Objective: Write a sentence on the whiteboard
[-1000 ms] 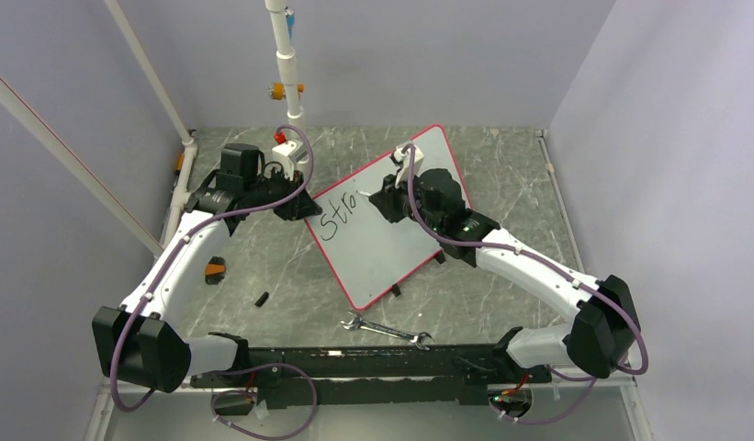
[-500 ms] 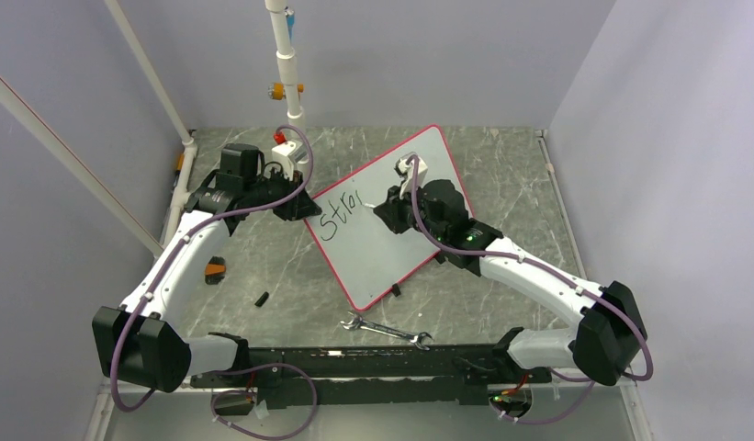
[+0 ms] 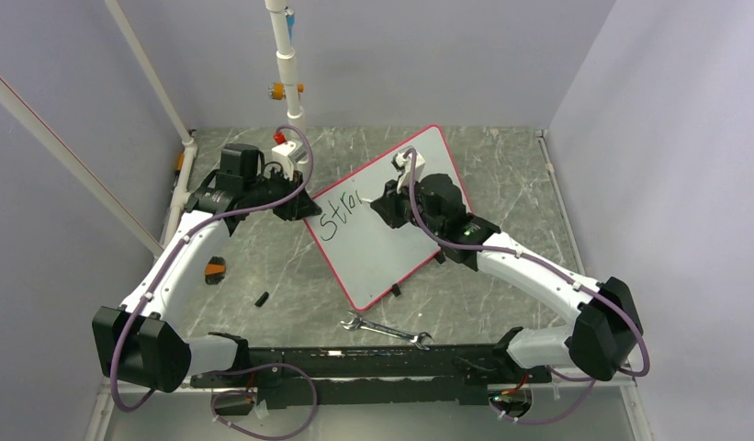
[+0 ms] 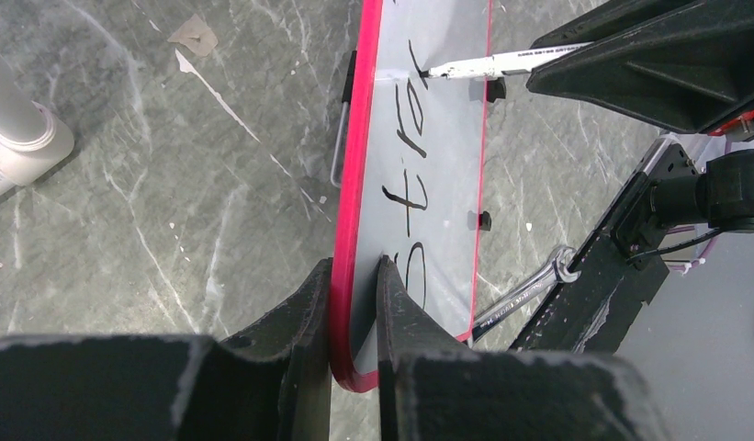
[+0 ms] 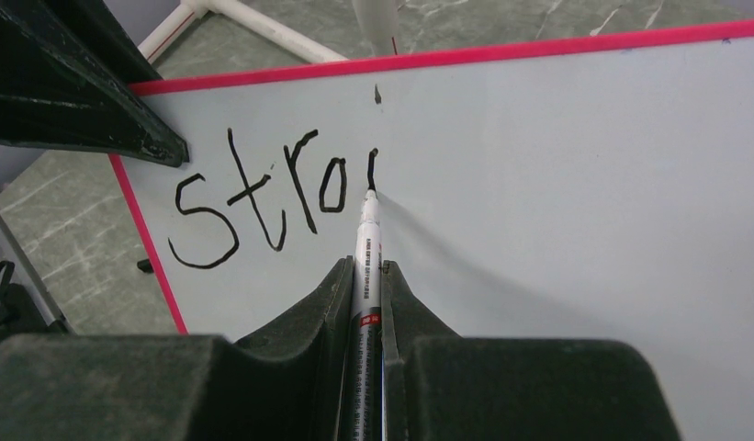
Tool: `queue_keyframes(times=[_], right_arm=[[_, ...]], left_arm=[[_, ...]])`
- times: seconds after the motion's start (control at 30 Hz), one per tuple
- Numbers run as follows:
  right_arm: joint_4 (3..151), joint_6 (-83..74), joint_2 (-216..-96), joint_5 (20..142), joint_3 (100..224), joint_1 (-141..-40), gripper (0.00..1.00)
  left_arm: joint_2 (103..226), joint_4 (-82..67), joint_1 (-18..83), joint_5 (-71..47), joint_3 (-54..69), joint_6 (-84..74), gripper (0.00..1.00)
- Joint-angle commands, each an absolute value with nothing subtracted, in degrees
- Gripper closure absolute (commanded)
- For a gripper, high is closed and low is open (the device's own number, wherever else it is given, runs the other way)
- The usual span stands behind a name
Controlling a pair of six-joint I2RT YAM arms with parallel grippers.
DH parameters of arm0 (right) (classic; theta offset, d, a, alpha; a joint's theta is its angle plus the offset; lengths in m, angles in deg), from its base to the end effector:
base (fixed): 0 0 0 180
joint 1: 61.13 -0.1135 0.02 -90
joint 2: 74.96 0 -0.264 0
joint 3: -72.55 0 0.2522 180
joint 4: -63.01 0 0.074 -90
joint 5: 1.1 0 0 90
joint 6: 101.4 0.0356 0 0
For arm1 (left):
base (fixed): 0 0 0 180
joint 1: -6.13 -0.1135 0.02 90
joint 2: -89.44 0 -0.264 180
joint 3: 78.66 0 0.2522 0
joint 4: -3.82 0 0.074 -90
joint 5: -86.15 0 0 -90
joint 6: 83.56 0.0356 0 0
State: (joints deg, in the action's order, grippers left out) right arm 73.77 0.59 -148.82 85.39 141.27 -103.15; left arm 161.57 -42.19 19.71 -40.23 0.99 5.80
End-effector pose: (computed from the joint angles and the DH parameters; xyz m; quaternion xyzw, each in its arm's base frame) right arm 0.2237 0.2045 0.3145 -0.2245 0.7657 0.2952 0.5255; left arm 0.2569 -0.0838 0.3339 0.2312 0.8349 -0.3301 0.3748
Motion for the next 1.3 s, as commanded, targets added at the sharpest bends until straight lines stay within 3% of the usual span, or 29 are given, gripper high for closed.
queue_keyframes(times=[0.0, 1.27], right_arm=[[72.8, 0.1, -150.3, 86.1, 144.5, -102.8, 1.00], [75.2, 1.8, -145.9, 85.9, 139.6, -101.0, 1.00]], left_arm=[[160.5, -40.8, 19.8, -33.3, 1.2, 12.1, 1.00], [160.4, -41.0, 20.0, -33.0, 1.4, 12.3, 1.00]])
